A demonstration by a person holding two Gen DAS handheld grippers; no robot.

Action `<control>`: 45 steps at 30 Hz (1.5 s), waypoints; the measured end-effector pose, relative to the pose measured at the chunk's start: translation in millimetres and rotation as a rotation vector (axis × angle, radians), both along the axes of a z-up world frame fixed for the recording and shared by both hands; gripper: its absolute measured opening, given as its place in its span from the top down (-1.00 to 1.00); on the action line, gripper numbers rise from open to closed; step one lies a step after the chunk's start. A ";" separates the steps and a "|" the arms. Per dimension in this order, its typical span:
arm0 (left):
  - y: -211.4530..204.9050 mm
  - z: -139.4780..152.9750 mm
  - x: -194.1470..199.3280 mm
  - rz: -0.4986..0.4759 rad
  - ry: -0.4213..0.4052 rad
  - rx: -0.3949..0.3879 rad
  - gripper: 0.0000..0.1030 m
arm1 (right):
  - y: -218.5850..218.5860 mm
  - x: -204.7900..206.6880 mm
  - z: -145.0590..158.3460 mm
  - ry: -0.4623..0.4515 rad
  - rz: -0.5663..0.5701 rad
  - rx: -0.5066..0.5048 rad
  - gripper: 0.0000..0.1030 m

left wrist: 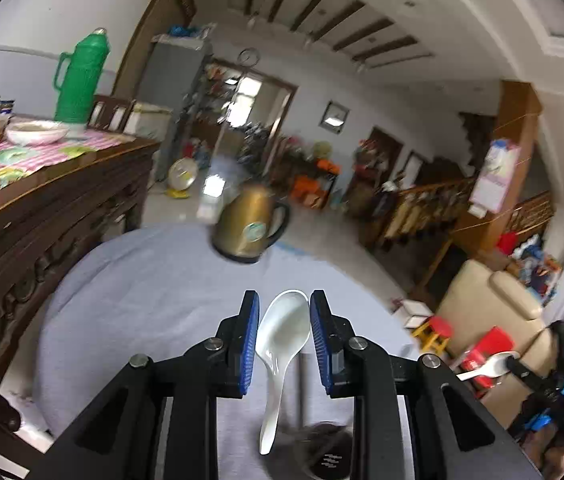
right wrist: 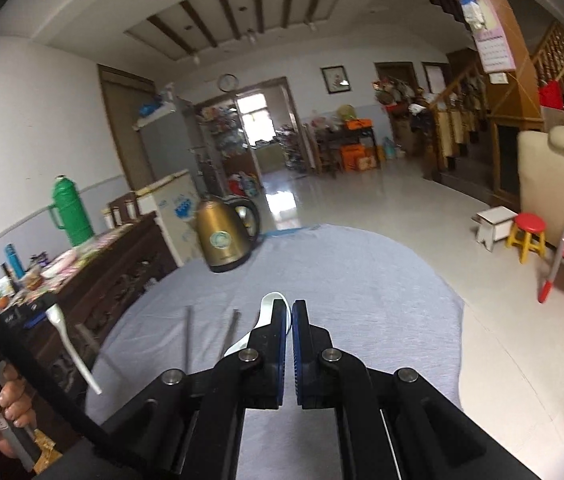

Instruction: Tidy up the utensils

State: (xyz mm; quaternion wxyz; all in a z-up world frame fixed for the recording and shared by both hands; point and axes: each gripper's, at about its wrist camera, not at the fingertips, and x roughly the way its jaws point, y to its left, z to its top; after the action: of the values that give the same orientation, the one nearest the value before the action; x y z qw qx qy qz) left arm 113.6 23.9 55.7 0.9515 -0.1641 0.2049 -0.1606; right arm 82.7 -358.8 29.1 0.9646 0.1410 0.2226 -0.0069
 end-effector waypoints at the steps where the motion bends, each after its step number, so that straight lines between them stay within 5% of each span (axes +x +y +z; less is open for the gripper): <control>1: -4.1 2.7 -3.9 -0.009 -0.013 -0.004 0.47 | 5.6 -4.3 2.6 -0.010 0.014 -0.007 0.93; 12: -58.7 -16.6 -13.9 -0.035 -0.086 0.036 0.47 | 90.6 -19.0 -7.2 -0.054 0.135 -0.254 0.93; 22: -70.3 -55.8 -10.7 -0.031 -0.036 0.058 0.47 | 136.6 -6.8 -45.9 0.014 0.222 -0.410 0.93; 34: -72.3 -85.6 -21.7 -0.044 0.013 0.101 0.47 | 134.3 9.5 -69.4 0.103 0.267 -0.347 0.93; 45: -62.6 -85.6 -35.7 -0.035 0.022 0.125 0.46 | 112.5 26.5 -81.2 0.164 0.296 -0.093 0.85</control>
State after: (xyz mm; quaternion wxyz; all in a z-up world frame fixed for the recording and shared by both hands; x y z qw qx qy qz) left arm 78.0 -38.7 -29.9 0.9546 -0.1025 0.2278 -0.1624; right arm 109.2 -246.2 -52.1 0.9391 0.0608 0.3185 0.1135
